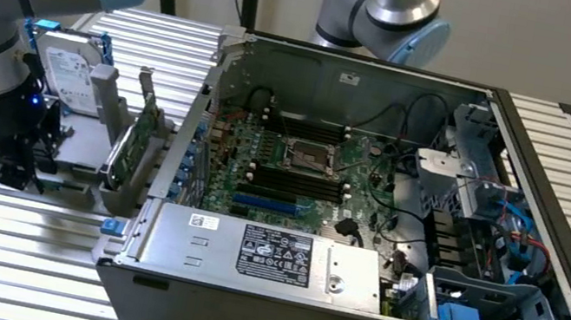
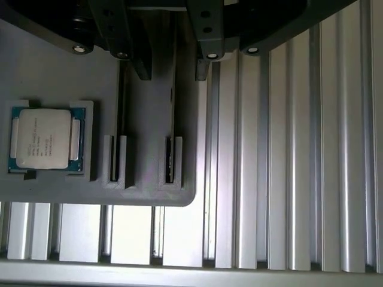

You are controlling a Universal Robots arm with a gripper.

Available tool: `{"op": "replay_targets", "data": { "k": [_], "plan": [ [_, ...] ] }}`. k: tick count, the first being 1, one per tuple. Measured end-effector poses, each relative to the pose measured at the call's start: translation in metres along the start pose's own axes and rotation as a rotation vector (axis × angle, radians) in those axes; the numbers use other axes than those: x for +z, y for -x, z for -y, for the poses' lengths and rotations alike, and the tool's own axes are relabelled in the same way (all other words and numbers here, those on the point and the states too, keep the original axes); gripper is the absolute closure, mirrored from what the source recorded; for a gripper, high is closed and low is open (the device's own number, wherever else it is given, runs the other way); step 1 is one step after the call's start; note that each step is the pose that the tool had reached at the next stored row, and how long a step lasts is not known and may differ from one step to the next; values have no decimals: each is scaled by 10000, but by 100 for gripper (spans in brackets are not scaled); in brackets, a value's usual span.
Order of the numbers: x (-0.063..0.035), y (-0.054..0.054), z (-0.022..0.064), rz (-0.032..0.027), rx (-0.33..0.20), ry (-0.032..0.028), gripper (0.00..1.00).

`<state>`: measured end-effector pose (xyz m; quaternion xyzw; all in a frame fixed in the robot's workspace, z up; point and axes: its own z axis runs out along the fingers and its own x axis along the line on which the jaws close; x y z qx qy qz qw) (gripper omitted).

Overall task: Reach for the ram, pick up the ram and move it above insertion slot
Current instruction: 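Pick up the ram and move it above insertion slot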

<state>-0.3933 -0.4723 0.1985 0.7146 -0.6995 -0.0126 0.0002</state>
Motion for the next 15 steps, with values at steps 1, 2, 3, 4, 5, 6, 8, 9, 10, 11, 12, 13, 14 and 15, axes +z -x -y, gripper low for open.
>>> {"op": "replay_targets", "data": {
  "k": [1, 2, 3, 4, 5, 6, 8, 9, 10, 11, 12, 13, 14, 15],
  "plan": [
    [2, 1, -2, 0, 0, 3, 58],
    [4, 2, -4, -1, -1, 6, 58],
    [6, 4, -4, -1, -1, 8, 58],
    [8, 7, -4, 0, 0, 6, 58],
    [8, 10, -4, 0, 1, 7, 60],
    [8, 11, -4, 0, 0, 6, 66],
    [8, 12, -4, 0, 0, 7, 73],
    [8, 12, -4, 0, 1, 7, 78],
    [8, 12, -4, -1, 1, 8, 84],
    [8, 12, -4, -1, 1, 8, 84],
    [8, 12, -4, -1, 1, 8, 84],
    [8, 12, -4, 0, 0, 8, 87],
    [8, 12, -4, 0, 1, 8, 87],
    [8, 12, -4, 0, 1, 7, 87]
  ]
}}
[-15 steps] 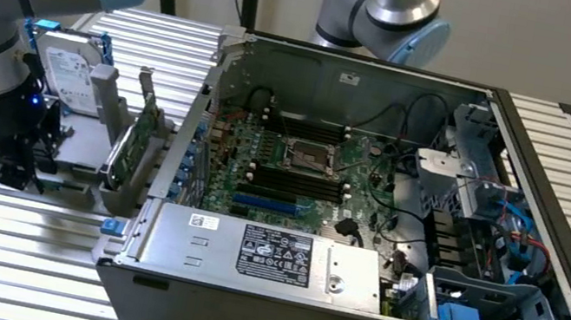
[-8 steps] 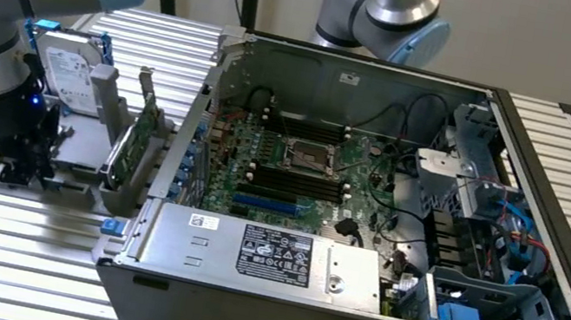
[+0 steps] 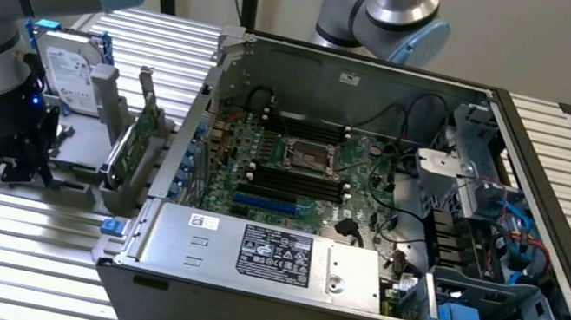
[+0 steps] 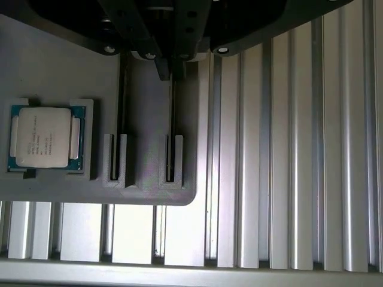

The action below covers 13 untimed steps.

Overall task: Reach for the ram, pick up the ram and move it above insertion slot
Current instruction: 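Pick up the ram and move it above insertion slot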

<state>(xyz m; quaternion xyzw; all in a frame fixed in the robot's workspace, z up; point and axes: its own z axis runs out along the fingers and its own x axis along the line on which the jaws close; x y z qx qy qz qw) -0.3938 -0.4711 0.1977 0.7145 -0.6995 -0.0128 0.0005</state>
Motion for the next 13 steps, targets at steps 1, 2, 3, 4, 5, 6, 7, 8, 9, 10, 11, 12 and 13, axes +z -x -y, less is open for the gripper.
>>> {"op": "replay_targets", "data": {
  "k": [1, 2, 3, 4, 5, 6, 7, 8, 9, 10, 11, 12, 13],
  "plan": [
    [0, 0, 0, 0, 0, 1, 87],
    [0, 0, 0, 0, 0, 1, 87],
    [0, 0, 0, 0, 0, 1, 87],
    [0, 0, 0, 0, 0, 1, 87],
    [0, 0, 0, 0, 0, 0, 87],
    [0, 0, 0, 0, 0, 1, 87],
    [0, 0, 0, 0, 0, 0, 87],
    [0, 0, 0, 1, 0, 0, 87],
    [0, 0, 0, 3, 0, -3, 87],
    [-4, 0, 0, 4, 0, -3, 87],
    [-10, 0, 0, 2, 0, 0, 87],
    [-18, 0, -1, 1, 0, 1, 87],
    [-30, 0, -1, 2, 0, 0, 87]
  ]
}}
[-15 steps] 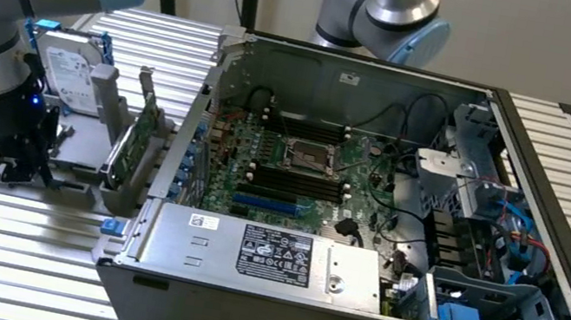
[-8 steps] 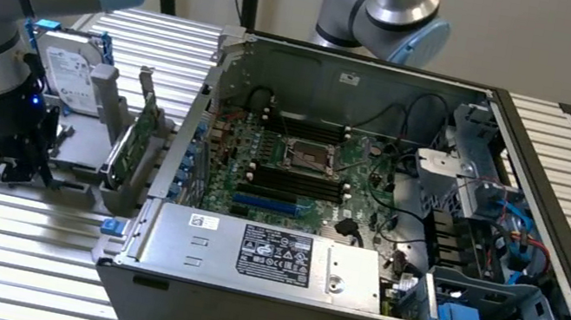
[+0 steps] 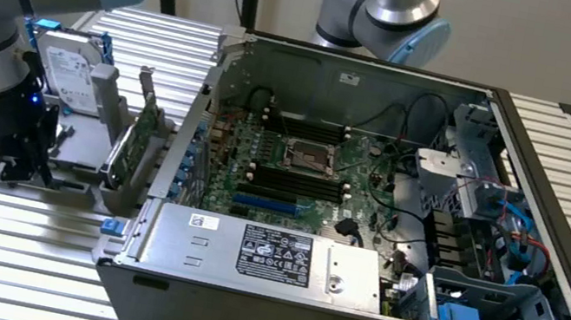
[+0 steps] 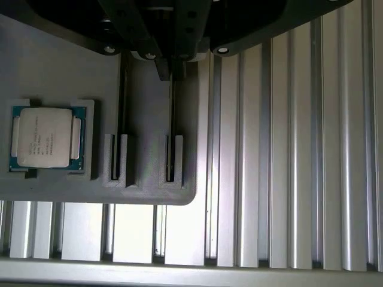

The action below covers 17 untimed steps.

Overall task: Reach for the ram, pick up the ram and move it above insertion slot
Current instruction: 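Pick up the ram and move it above insertion slot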

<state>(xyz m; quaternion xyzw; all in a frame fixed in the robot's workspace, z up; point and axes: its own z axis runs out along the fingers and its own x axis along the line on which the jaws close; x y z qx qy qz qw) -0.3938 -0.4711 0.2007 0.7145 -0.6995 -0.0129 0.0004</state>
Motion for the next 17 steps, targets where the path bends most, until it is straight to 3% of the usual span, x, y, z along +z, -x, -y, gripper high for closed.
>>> {"op": "replay_targets", "data": {
  "k": [5, 13, 17],
  "plan": [
    [-132, 2, -3, 0, 0, 1, 87],
    [-489, 4, -2, 0, -1, 0, 87],
    [-671, 1, 78, 0, 0, 7, 87]
  ]
}}
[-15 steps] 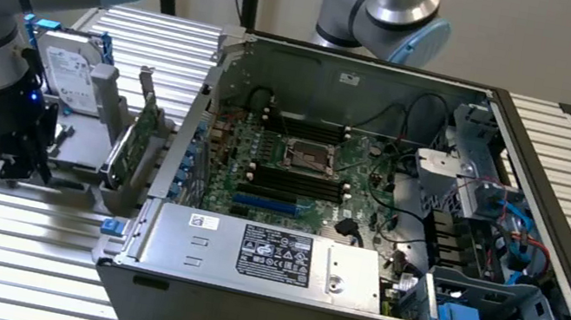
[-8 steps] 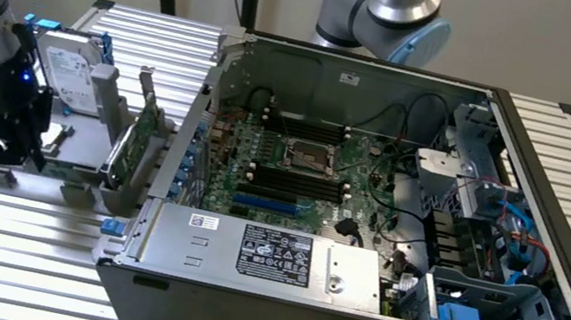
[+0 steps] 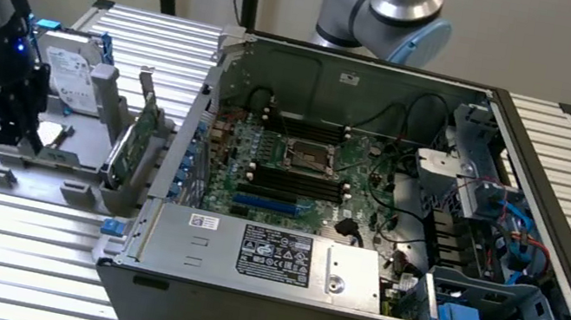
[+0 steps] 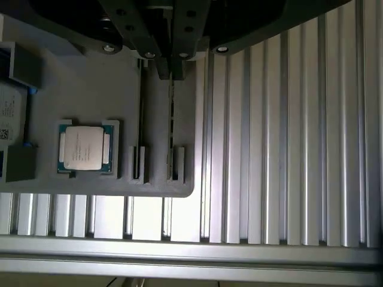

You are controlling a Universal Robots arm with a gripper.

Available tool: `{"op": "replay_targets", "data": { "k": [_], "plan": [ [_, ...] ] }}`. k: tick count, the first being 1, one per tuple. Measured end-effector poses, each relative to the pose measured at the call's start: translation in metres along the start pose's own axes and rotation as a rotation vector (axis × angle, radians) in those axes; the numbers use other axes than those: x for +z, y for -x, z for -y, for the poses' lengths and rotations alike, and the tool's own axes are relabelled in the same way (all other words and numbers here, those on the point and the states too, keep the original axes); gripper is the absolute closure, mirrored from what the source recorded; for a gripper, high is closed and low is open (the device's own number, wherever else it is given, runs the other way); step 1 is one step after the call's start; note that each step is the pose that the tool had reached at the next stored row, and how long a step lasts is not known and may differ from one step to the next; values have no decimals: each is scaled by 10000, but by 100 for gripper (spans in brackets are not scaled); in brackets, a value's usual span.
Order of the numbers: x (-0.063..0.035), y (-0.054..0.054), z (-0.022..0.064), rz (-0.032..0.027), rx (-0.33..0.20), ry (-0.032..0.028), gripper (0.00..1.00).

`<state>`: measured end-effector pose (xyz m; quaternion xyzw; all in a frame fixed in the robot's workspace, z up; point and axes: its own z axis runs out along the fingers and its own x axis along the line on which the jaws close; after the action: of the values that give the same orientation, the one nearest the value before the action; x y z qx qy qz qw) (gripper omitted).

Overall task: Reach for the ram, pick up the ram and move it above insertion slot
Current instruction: 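Pick up the ram and move it above insertion slot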

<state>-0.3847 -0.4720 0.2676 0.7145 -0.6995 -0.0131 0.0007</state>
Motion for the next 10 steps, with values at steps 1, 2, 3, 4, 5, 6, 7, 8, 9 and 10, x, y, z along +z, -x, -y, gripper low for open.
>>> {"op": "replay_targets", "data": {
  "k": [1, 2, 3, 4, 5, 6, 7, 8, 9, 10],
  "plan": [
    [-45, 0, 31, 1, 0, 0, 87],
    [-94, 0, 66, 1, 0, 1, 87],
    [-140, 0, 102, -1, 1, 5, 87],
    [-185, 0, 140, 0, 1, 5, 87],
    [-233, 0, 182, 0, 0, 7, 87],
    [-279, -1, 226, 0, 0, 10, 87],
    [-325, -1, 270, 0, 0, 14, 87],
    [-372, -1, 316, 0, 0, 17, 87],
    [-416, -1, 359, 1, 0, 20, 87],
    [-463, -1, 404, 0, 1, 25, 87]
  ]
}}
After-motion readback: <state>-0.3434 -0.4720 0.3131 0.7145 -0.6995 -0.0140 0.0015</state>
